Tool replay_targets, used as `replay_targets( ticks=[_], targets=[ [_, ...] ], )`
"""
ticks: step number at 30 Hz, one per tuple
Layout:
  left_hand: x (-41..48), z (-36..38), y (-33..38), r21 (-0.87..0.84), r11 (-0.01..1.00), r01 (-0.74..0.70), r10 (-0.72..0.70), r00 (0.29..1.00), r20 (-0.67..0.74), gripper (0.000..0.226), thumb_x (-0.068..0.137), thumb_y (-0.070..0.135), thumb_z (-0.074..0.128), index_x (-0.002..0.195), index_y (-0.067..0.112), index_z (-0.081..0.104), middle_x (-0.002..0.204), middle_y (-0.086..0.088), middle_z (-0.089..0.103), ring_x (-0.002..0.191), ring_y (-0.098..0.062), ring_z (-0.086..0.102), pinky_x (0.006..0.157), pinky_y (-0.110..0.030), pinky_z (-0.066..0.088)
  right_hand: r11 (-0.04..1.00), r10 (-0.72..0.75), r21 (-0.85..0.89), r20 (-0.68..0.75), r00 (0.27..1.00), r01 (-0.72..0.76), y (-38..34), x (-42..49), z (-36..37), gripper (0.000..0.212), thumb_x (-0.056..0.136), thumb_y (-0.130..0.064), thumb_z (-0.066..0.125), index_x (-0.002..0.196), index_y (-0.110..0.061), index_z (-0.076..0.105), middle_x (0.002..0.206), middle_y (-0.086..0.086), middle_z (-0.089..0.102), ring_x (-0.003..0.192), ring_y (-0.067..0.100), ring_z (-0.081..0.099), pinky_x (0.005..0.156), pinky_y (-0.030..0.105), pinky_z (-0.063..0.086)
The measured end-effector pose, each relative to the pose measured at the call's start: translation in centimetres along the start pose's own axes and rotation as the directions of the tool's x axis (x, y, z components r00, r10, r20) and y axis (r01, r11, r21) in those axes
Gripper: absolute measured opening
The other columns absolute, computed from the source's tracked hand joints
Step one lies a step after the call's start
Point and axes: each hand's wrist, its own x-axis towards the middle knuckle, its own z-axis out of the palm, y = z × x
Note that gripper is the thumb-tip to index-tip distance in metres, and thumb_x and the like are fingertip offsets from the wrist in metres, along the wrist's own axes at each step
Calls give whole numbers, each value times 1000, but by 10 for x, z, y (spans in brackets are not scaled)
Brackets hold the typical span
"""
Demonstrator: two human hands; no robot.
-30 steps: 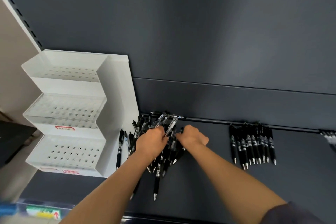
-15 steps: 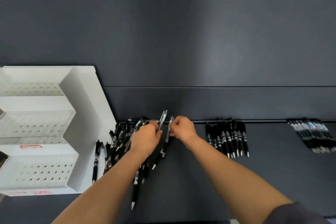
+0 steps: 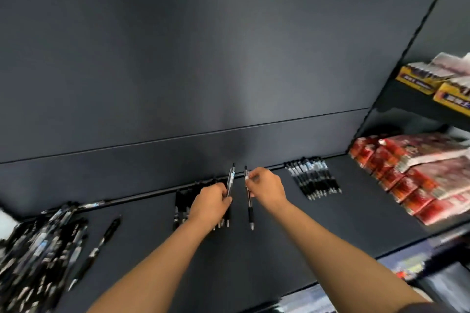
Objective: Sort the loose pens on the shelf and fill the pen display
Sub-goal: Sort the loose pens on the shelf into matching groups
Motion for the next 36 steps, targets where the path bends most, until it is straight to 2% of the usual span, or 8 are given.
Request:
replay_targets(
  ticks=[6, 11, 17, 19, 24, 28, 31, 36],
  targets=[
    [25, 68, 88, -33, 999, -6, 7, 999, 48, 12, 88, 28, 59, 86, 17, 59, 93, -7, 67, 91, -26, 63, 78, -32, 51, 992, 51, -111, -53, 997, -57, 84, 25, -85, 14, 88, -29, 50, 97, -24, 60, 89, 10, 71, 84, 28, 67, 73, 33, 53],
    [41, 103, 131, -69, 996, 52, -46, 995, 86, 11, 89, 27, 58, 92, 16, 59, 94, -4, 67, 89, -24, 64, 77, -32, 52, 972, 71, -222, -55, 996, -82, 128, 45, -133, 22, 90, -20, 45, 105, -18, 61, 98, 11, 67, 88, 32, 63, 67, 30, 47],
    [60, 122, 162, -107, 993, 57, -45, 993, 109, 10, 89, 22, 59, 91, 12, 58, 88, -7, 67, 78, -26, 66, 74, -38, 56, 923, 95, -373, -29, 995, -98, 148, 78, -158, 27, 94, -18, 44, 116, -11, 59, 115, 15, 61, 101, 37, 59, 72, 34, 44],
    [66, 126, 165, -125, 990, 67, -52, 992, 119, 10, 89, 21, 59, 88, 12, 57, 86, -7, 66, 77, -27, 66, 71, -41, 58, 901, 105, -419, -31, 994, -108, 149, 87, -158, 26, 95, -17, 43, 113, -9, 60, 114, 15, 61, 101, 37, 59, 73, 35, 44],
    [83, 135, 165, -156, 982, 106, -79, 982, 171, 9, 88, 21, 59, 85, 12, 56, 84, -11, 67, 77, -30, 67, 71, -43, 58, 847, 107, -522, -18, 994, -100, 150, 110, -147, 13, 94, -10, 45, 89, -8, 57, 101, 13, 65, 86, 33, 61, 63, 32, 41],
    [105, 142, 169, -167, 979, 121, -87, 976, 198, 7, 87, 16, 57, 81, 13, 54, 82, -13, 68, 72, -31, 68, 68, -42, 58, 845, 85, -528, -25, 996, -85, 146, 129, -142, 18, 92, -12, 46, 102, -12, 61, 103, 12, 65, 92, 33, 62, 65, 31, 45],
    [116, 145, 173, -181, 972, 150, -112, 972, 206, 7, 86, 10, 52, 80, 13, 50, 79, -14, 67, 62, -30, 69, 61, -40, 59, 871, 63, -487, -31, 998, -70, 146, 131, -142, 19, 94, -19, 46, 106, -13, 60, 106, 12, 65, 96, 35, 62, 67, 32, 44],
    [123, 155, 182, -211, 953, 217, -165, 958, 236, 14, 88, 10, 52, 96, 15, 41, 92, -16, 63, 70, -33, 69, 56, -38, 59, 893, 71, -445, -7, 997, -67, 154, 114, -151, 26, 97, -26, 45, 116, -14, 58, 112, 12, 63, 101, 34, 60, 71, 34, 46]
  ],
)
